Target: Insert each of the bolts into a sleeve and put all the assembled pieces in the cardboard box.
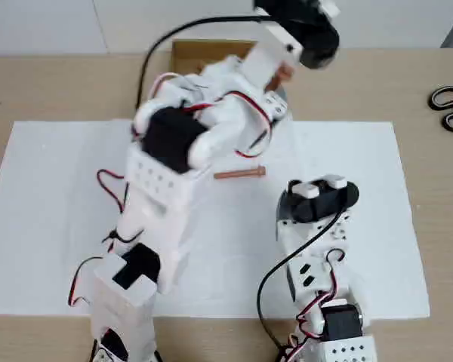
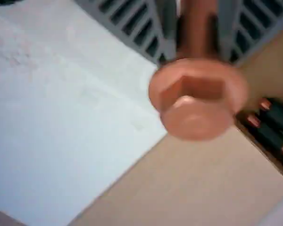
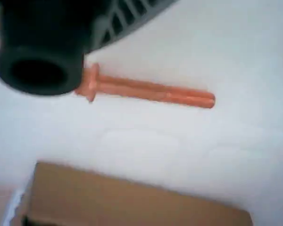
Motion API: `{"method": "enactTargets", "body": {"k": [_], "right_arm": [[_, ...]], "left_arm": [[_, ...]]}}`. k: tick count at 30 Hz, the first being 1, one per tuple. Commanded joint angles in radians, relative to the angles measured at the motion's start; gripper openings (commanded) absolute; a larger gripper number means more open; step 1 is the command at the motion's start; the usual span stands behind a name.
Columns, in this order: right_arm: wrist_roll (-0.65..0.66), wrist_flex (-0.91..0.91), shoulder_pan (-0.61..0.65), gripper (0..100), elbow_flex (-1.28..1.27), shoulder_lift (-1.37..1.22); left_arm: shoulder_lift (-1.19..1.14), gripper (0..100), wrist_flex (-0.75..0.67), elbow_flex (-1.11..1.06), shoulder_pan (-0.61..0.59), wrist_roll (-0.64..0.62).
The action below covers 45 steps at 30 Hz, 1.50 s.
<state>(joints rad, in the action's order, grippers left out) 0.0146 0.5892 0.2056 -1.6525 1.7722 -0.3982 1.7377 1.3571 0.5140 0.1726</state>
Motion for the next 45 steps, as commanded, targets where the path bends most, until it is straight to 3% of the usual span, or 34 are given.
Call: {"method": "enactTargets", "body": {"k": [1, 4, 13, 20, 26, 34, 39, 45], "right_arm": [[0.055, -0.093, 0.004, 0.3, -0.031, 0.002], [0.063, -0.122, 0.012, 0.3, -0.032, 0.002], [0.064, -0.136, 0.136, 0.3, -0.032, 0.002], [0.064, -0.134, 0.136, 0.3, -0.032, 0.002], [0.064, -0.134, 0.136, 0.3, -0.032, 0.002], [0.060, -0.136, 0.139, 0.3, -0.032, 0.002], [0.058, -0.165, 0.140, 0.3, -0.032, 0.002], [0.057, -0.289, 0.140, 0.3, -0.032, 0.002]], "left_arm": [[0.061, 1, 0.000, 0.116, -0.048, -0.049], [0.060, 1, 0.000, 0.171, -0.087, -0.114], [0.071, 1, 0.014, 0.306, -0.109, -0.127], [0.103, 1, 0.015, 0.194, -0.107, -0.130], [0.351, 1, 0.015, -0.143, -0.107, -0.210], [0.758, 1, -0.012, -0.696, -0.109, -0.212], [0.950, 1, -0.256, -1.027, -0.114, -0.213], [1.154, 1, -0.615, -1.440, -0.117, -0.330]]}}
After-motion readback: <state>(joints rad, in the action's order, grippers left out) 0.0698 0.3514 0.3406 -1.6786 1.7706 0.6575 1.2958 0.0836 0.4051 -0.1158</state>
